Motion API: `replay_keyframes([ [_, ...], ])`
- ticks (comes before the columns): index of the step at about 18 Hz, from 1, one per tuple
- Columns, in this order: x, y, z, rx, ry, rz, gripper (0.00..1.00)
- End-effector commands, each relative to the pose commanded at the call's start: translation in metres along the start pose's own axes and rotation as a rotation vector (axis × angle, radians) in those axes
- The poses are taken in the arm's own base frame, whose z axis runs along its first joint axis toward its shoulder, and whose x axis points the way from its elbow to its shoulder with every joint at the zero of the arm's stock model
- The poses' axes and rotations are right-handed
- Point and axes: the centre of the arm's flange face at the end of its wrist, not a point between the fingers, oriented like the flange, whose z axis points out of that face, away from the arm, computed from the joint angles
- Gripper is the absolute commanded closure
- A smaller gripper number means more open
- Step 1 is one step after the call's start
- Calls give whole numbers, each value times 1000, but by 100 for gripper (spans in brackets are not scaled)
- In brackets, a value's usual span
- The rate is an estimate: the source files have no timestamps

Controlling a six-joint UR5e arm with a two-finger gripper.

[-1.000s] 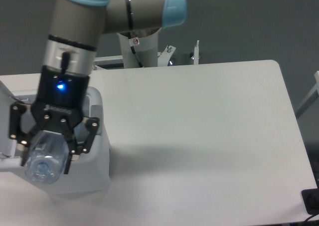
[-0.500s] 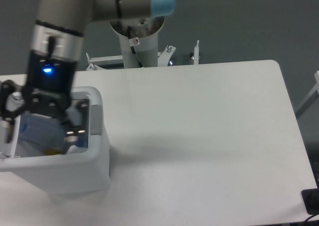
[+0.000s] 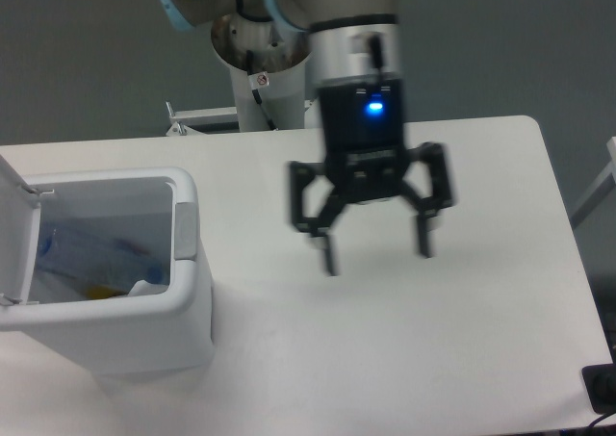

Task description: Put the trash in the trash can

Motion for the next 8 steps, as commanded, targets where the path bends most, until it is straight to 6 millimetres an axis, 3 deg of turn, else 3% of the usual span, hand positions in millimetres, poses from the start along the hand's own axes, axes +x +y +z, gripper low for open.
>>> replay_keyframes([
  [5, -21, 29, -20, -313, -76, 451, 0],
  [8, -39, 38, -37, -364, -57, 472, 0],
])
